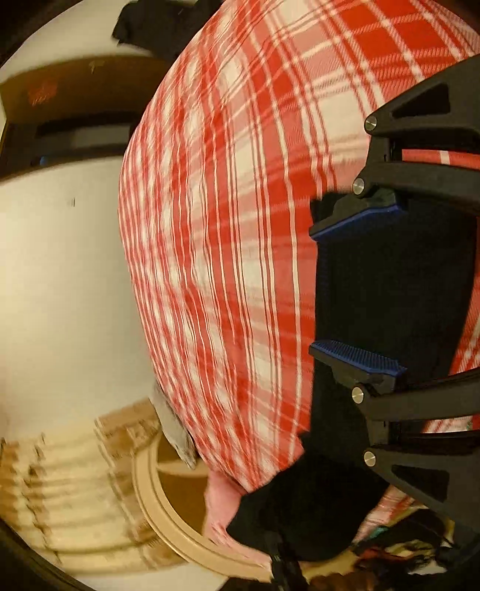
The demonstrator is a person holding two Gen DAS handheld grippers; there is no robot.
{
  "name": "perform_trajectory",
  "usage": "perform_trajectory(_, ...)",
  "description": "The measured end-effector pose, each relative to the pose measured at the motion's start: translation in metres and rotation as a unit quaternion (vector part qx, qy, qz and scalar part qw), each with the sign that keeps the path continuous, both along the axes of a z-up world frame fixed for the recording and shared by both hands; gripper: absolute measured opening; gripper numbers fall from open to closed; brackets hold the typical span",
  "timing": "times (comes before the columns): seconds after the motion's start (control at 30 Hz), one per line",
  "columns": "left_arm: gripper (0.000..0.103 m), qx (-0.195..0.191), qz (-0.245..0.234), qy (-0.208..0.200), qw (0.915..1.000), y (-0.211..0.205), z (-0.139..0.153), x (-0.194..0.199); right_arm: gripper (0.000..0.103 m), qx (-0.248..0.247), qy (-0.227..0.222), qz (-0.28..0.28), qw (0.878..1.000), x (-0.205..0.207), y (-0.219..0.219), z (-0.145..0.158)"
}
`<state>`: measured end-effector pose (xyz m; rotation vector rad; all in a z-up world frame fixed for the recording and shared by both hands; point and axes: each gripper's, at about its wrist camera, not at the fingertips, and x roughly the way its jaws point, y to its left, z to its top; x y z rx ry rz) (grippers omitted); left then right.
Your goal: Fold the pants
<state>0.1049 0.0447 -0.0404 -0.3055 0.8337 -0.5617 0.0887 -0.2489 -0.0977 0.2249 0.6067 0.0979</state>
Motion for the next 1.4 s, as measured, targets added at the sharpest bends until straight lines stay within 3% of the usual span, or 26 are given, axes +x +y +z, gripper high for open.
perform_trajectory(0.2,0.02,-0.007,-0.048,0.016,0.9987,-0.058,0.009,0.018,0.058,0.023,0.01,-0.056,0.998,-0.002,-0.041,-0.005)
perform_trajectory(0.4,0.02,0.013,-0.083,0.024,0.9962,-0.115,0.008,0.034,0.058,0.054,0.018,-0.094,0.994,-0.001,-0.07,-0.008)
perform_trajectory(0.8,0.02,0.07,-0.138,0.078,0.9848,-0.214,-0.039,0.051,0.059,0.061,0.04,-0.104,0.992,0.005,-0.083,-0.018)
perform_trajectory(0.97,0.021,0.098,-0.163,0.077,0.9788,-0.243,-0.051,0.042,0.059,0.058,0.044,-0.101,0.992,0.007,-0.081,-0.02)
perform_trajectory(1.07,0.026,0.116,-0.177,0.066,0.9751,-0.254,-0.056,0.035,0.059,0.057,0.042,-0.096,0.993,0.007,-0.079,-0.02)
perform_trajectory(1.17,0.027,0.11,-0.197,0.056,0.9726,-0.261,-0.051,0.028,0.059,0.057,0.04,-0.087,0.994,0.008,-0.077,-0.02)
perform_trajectory(1.23,0.033,0.111,-0.205,0.031,0.972,-0.261,-0.041,0.019,0.059,0.06,0.041,-0.082,0.994,0.008,-0.076,-0.02)
perform_trajectory(1.3,0.046,0.108,-0.205,0.008,0.9728,-0.253,-0.03,0.01,0.059,0.072,0.044,-0.074,0.994,0.007,-0.076,-0.018)
perform_trajectory(1.4,0.058,0.113,-0.18,-0.021,0.9769,-0.232,-0.022,0.006,0.059,0.092,0.048,-0.041,0.994,0.006,-0.069,-0.013)
